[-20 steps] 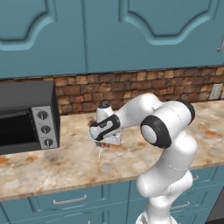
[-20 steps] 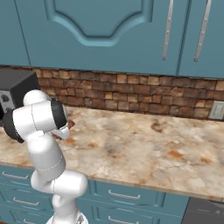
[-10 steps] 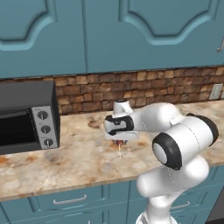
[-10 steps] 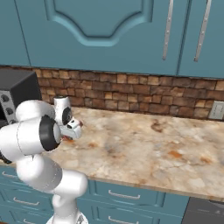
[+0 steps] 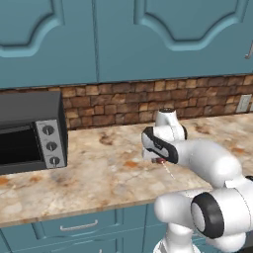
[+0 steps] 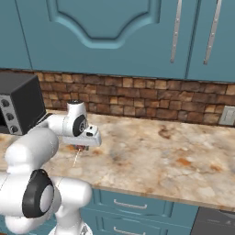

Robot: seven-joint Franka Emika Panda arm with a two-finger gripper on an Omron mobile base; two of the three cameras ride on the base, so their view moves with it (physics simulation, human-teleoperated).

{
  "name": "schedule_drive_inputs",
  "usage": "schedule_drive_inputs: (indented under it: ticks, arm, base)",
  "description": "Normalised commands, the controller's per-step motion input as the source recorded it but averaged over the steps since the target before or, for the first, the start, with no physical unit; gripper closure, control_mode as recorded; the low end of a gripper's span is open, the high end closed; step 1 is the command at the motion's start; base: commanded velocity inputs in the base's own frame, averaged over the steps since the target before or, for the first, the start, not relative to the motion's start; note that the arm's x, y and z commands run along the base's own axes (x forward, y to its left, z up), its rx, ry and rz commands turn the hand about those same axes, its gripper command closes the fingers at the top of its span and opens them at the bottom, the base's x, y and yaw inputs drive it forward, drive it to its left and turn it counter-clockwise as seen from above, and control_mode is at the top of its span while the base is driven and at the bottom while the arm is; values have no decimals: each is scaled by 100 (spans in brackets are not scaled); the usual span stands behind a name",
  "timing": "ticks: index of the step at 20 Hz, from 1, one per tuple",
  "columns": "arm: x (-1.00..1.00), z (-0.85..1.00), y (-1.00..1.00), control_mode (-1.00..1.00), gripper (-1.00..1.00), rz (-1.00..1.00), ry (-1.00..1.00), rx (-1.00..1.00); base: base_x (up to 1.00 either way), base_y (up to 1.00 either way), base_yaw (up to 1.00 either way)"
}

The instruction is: Store the kebab skewer in the freezer for long-term storage. Close the freezer door after placing the cooked food.

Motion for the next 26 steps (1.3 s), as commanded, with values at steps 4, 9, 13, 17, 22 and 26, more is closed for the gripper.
schedule_drive_inputs:
  ticks: [4, 9, 13, 17, 22, 26]
  arm:
    - [-75, 45, -32, -100, 100, 20, -5, 0]
    - [-33, 31, -3, -100, 100, 4, 2, 2]
    - [-1, 17, -3, -100, 100, 0, 12, 8]
    - [-23, 39, -10, -100, 100, 0, 0, 2]
    - [-35, 49, 0, -100, 100, 0, -18, 0]
    - [-21, 41, -3, -100, 100, 0, -34, 0]
  base:
    - [0, 0, 0]
    - [0, 0, 0]
    - [0, 0, 0]
    - [0, 0, 0]
    - [0, 0, 0]
    - [0, 0, 0]
